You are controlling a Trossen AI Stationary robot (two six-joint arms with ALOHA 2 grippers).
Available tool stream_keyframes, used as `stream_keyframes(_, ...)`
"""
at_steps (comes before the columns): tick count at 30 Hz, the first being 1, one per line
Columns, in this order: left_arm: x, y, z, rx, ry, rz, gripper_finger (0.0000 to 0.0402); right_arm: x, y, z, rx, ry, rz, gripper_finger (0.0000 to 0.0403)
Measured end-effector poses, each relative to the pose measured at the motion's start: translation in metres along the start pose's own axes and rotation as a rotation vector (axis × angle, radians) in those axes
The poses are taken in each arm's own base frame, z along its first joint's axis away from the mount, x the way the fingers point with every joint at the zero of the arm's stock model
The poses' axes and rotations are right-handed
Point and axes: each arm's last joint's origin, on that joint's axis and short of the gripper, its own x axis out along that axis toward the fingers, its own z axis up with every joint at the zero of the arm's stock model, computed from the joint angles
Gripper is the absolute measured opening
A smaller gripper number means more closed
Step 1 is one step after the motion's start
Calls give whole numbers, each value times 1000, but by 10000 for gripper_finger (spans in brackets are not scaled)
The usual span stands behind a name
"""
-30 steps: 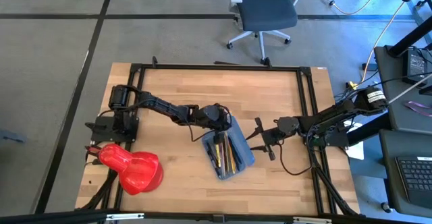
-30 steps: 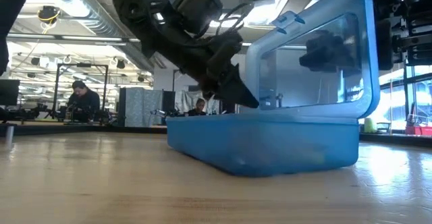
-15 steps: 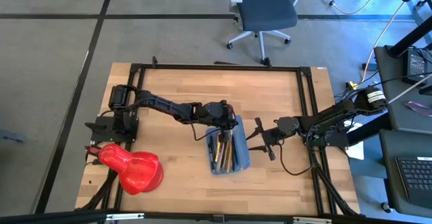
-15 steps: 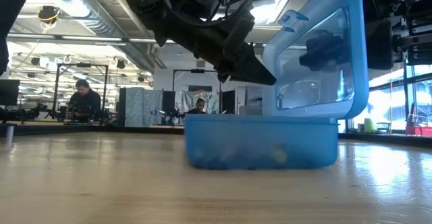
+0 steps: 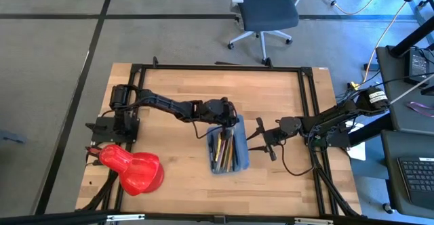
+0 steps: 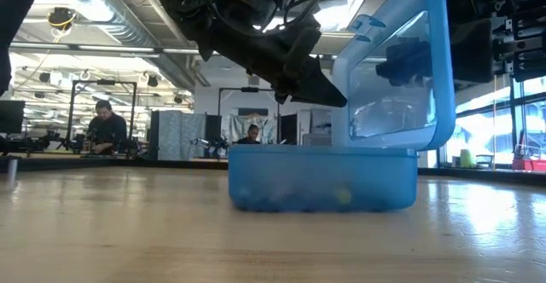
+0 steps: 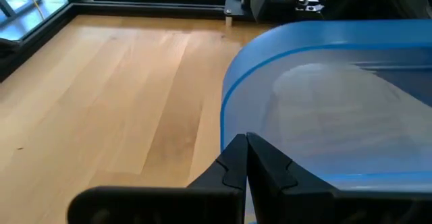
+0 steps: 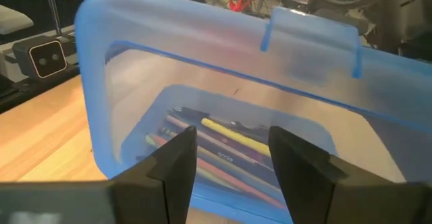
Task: Pick & place school supplies into a supply box
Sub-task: Close the blue supply box
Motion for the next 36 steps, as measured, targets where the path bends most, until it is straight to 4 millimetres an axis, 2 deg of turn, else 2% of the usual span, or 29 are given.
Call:
stream_keyframes(23, 0, 16, 8, 8, -82, 34, 2, 0, 0, 0, 0, 0, -1, 189)
stream_keyframes(36, 0, 16, 10, 34, -100, 35, 3, 0, 0, 0, 1, 0, 0, 189)
